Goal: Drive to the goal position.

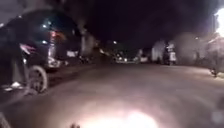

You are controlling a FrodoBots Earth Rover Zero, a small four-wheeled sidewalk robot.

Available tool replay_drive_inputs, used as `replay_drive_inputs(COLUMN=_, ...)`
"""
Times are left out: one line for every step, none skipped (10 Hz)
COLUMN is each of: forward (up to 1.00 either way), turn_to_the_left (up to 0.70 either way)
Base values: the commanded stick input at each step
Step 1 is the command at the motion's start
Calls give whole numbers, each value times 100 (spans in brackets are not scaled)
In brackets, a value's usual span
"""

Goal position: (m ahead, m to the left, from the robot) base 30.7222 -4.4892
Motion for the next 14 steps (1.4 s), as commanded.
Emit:
replay_drive_inputs(forward=100, turn_to_the_left=0)
replay_drive_inputs(forward=100, turn_to_the_left=0)
replay_drive_inputs(forward=100, turn_to_the_left=0)
replay_drive_inputs(forward=100, turn_to_the_left=0)
replay_drive_inputs(forward=100, turn_to_the_left=0)
replay_drive_inputs(forward=100, turn_to_the_left=0)
replay_drive_inputs(forward=100, turn_to_the_left=0)
replay_drive_inputs(forward=100, turn_to_the_left=0)
replay_drive_inputs(forward=100, turn_to_the_left=-14)
replay_drive_inputs(forward=100, turn_to_the_left=-27)
replay_drive_inputs(forward=100, turn_to_the_left=-27)
replay_drive_inputs(forward=100, turn_to_the_left=-27)
replay_drive_inputs(forward=100, turn_to_the_left=-22)
replay_drive_inputs(forward=100, turn_to_the_left=0)
